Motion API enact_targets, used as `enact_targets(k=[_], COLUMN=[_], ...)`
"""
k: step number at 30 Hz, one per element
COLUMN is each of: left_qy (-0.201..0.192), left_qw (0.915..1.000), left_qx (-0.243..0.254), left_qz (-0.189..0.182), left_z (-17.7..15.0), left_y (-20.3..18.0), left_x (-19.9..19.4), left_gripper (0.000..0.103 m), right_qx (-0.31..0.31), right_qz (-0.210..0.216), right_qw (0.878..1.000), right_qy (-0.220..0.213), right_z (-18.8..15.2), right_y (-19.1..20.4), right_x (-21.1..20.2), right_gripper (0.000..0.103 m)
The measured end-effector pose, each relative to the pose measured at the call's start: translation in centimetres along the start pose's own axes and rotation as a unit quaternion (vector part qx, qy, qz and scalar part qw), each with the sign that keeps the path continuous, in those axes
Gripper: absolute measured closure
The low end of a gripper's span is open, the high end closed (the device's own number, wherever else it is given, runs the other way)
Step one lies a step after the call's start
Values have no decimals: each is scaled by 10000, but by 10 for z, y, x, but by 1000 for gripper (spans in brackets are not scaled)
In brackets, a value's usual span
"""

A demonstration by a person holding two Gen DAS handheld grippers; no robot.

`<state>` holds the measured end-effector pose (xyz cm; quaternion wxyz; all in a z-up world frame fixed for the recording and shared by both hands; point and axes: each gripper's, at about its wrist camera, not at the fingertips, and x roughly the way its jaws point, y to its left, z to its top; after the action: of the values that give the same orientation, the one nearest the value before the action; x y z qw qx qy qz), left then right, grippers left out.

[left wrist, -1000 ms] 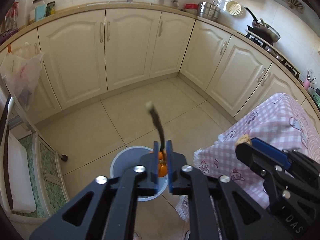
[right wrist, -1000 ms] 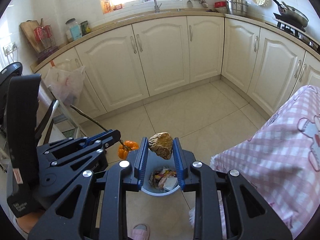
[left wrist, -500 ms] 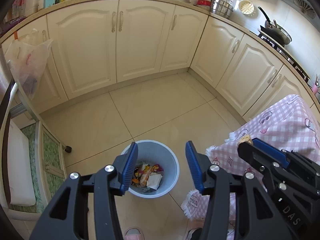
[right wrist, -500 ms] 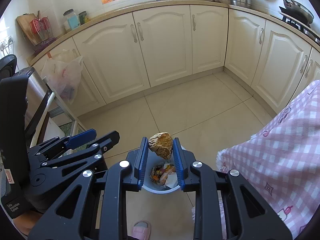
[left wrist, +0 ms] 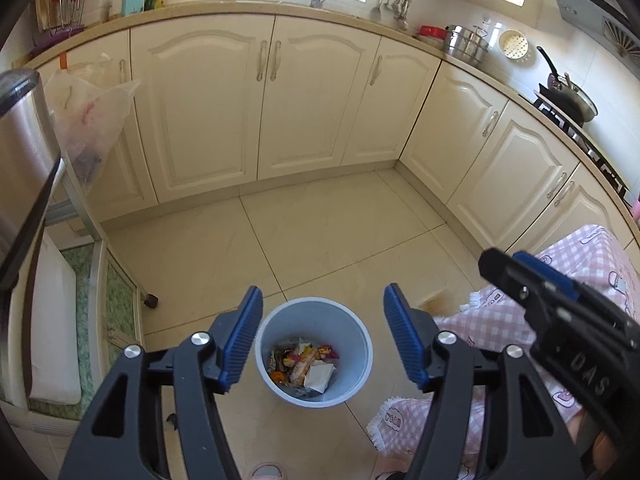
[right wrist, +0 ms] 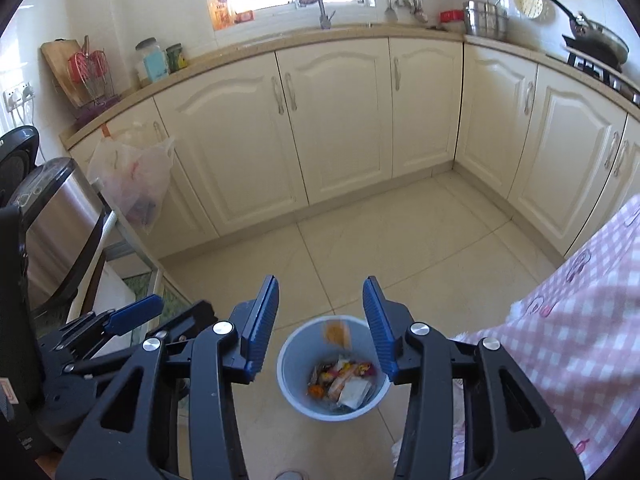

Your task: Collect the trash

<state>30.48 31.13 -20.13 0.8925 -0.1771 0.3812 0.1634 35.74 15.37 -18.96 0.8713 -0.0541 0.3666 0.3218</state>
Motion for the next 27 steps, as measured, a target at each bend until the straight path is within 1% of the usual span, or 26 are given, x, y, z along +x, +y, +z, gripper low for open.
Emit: enact_targets(k=[5,8,11,12,15,16,19,22,27], left_qy=[-168,-266,-417,-474,-619,-667,-797,-942,-1278], left_qw=[9998,9991,9975,9970,9951,9942,9902,9870,9791], left_qx=[133,328,554,593,663,706,952,1006,1231], left_qz=[-12,-85,-119,-168,-400,-452,-631,-825,-998], left_z=[2,-1,-6,-9,-18,-22,-36,-46,-69], left_y=[-9,-25,-46,-53,-75,-82,-107,-124,-150], left_x=[-23,-42,-67,-76,-105,-115,-148,-180,-237], left_gripper=[38,36,34,33,26,26,24,23,22], right_qx=[-76,-120,-114,-102,-43,-25,94,149,198], right_qz=[-182,-402,-617,-691,-976,-1077,-1276,-1504,-1876], right_qw=[9997,9988,9972,9965,9929,9915,9879,9822,9700], right_qy=[-135,-257,-412,-456,-680,-734,-872,-1112,-1536], right_z=[-2,-6,-11,-14,-25,-29,-41,-56,-83], right_y=[-6,-12,-21,-25,-38,-42,-55,-62,-66], right_x=[-26,-53,-86,-98,-146,-157,-200,-246,-315], right_gripper=[57,51,41,35,26,20,12,8,8])
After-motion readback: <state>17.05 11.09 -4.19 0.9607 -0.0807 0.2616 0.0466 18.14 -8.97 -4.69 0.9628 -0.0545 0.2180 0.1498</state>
